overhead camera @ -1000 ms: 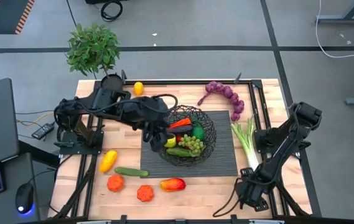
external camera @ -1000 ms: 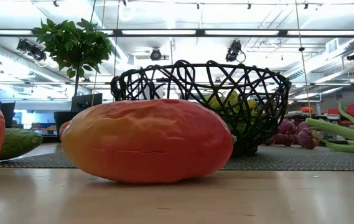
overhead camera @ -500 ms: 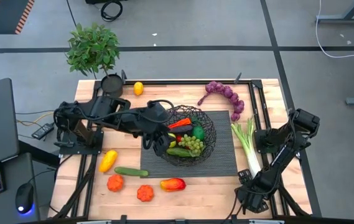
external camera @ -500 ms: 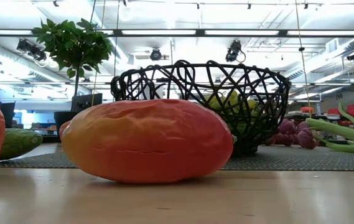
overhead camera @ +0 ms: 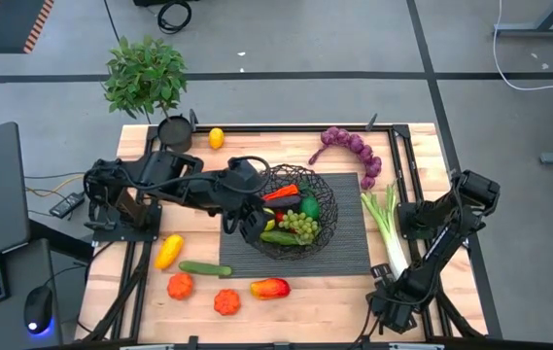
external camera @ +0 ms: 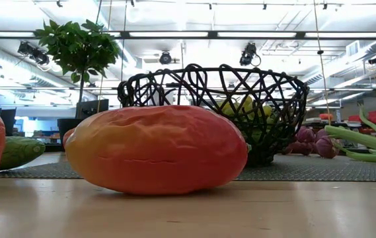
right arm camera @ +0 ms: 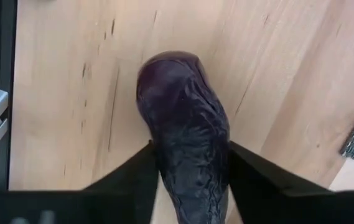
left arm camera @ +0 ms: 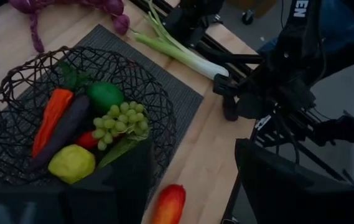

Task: Build produce basket
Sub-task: Put the eggplant into the black basket, then put the cucumber into the black basket

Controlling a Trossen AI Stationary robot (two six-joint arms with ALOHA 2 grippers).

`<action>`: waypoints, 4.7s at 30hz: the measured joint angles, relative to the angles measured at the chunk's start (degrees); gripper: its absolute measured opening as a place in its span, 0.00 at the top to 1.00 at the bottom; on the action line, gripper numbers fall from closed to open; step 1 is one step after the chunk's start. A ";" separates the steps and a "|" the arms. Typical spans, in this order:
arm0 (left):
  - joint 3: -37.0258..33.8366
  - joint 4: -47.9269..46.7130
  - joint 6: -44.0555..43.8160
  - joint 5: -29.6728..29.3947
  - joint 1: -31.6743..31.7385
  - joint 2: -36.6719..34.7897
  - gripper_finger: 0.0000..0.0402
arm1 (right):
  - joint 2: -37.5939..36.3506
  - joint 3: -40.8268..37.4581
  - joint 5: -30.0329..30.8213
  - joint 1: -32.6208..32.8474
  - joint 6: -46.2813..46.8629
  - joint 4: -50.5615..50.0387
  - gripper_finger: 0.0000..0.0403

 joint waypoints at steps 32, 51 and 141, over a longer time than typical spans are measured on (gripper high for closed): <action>0.02 -12.83 16.52 0.20 4.98 -12.30 0.42 | -14.06 22.15 13.46 -42.10 -6.48 -4.60 0.66; 0.00 -16.18 20.00 0.22 4.81 -16.61 0.42 | -13.53 22.01 11.43 -56.76 6.84 -3.65 0.48; -91.28 37.64 7.99 19.81 -10.43 -15.55 0.68 | -13.60 21.97 14.02 -11.26 49.69 -5.81 0.23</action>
